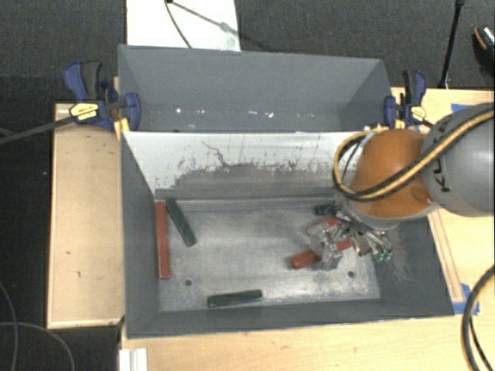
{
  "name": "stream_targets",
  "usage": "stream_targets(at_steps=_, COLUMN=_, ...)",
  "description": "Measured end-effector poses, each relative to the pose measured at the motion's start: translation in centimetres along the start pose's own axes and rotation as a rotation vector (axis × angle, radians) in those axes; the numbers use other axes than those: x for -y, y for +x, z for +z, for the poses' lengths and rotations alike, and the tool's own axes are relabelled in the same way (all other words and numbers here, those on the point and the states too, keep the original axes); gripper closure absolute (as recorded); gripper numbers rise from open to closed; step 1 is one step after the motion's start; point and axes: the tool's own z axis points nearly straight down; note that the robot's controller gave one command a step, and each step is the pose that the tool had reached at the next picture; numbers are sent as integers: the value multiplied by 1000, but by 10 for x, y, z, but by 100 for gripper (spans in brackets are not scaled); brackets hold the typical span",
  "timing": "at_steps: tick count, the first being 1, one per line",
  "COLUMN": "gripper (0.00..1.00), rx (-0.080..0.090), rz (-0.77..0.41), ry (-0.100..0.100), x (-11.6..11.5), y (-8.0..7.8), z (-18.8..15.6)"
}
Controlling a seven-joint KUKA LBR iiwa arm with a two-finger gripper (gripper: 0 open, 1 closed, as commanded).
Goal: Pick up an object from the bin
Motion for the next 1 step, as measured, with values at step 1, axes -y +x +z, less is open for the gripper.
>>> stream_targets(at_steps=1, gripper=100, rx=13, rz=26, ry=4, x=-6, y=-18, z=-146)
